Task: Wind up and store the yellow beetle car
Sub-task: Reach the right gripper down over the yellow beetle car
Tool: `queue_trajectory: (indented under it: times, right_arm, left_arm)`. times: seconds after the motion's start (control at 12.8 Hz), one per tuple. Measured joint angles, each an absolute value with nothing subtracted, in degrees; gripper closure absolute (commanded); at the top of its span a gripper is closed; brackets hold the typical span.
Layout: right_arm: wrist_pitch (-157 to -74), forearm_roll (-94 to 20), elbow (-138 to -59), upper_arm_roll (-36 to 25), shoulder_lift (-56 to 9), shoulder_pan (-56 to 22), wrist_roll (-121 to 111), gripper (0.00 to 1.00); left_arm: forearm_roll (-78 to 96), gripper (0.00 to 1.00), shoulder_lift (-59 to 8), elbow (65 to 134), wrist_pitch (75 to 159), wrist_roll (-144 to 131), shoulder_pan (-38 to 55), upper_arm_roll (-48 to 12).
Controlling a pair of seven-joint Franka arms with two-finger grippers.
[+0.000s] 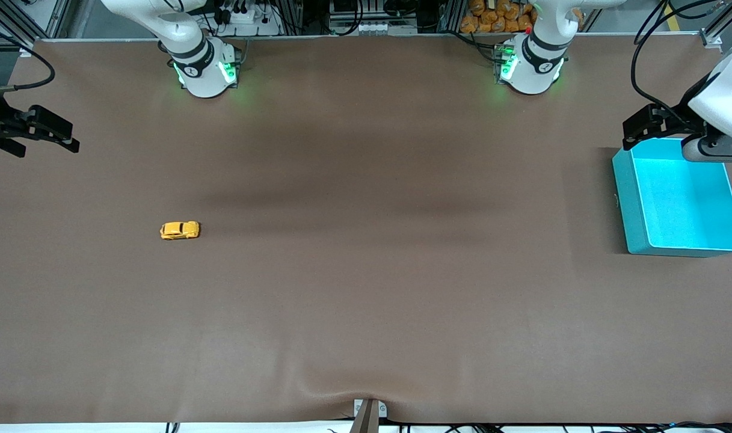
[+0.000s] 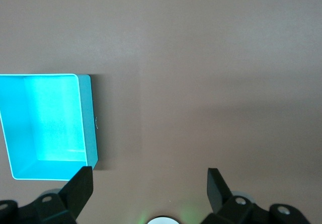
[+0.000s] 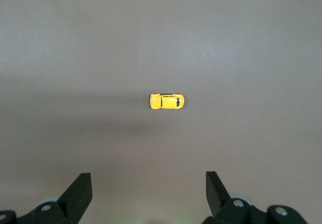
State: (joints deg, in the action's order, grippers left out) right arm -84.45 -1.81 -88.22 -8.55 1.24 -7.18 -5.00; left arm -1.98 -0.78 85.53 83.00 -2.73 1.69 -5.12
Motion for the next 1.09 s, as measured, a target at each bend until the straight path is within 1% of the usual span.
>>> queue_trajectory:
  times: [0.55, 0.7, 1.09]
  right_arm:
    - [-85.57, -1.81, -89.10, -8.51, 1.24, -7.56, -5.08, 0.00]
    - [-89.65, -1.81, -92.66, -8.46, 1.20, -7.85, -7.20, 0.00]
    - [-106.14, -1.53, -108.18, -8.48, 0.03, -7.95, -25.16, 0.00]
  left_arm:
    - [-1.98, 0.00, -0.78, 85.53, 82.98, -2.73, 1.66, -5.14]
    - [-1.98, 0.00, -0.78, 85.52, 82.18, -2.73, 1.58, -5.13]
    - [-1.98, 0.00, -0.78, 85.47, 80.33, -2.73, 1.31, -5.07]
